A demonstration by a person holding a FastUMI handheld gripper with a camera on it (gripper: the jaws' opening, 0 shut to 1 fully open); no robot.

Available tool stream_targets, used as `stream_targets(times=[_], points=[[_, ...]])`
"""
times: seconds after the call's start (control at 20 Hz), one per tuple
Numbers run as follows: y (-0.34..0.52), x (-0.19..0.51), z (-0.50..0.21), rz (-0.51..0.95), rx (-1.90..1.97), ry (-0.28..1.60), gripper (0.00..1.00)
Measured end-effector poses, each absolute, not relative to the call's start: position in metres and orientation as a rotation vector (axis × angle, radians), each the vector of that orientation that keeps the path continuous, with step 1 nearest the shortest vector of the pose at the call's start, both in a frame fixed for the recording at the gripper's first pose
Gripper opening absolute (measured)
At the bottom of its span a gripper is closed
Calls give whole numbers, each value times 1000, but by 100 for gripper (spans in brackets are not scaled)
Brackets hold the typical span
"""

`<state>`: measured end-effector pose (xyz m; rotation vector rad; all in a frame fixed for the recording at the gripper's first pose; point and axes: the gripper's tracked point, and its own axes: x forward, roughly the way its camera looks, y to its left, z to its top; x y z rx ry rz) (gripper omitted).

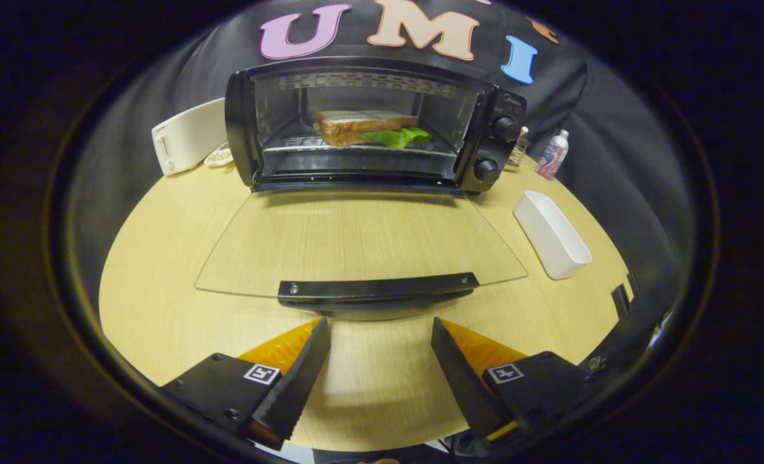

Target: Open the toaster oven, put the food inside, and close the toaster oven door.

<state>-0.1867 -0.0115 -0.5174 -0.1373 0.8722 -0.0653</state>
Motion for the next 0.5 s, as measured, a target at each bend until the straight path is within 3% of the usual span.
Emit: stream_targets(times=[0.5], points=[[-7,-178,-496,-38,-169,829,100]])
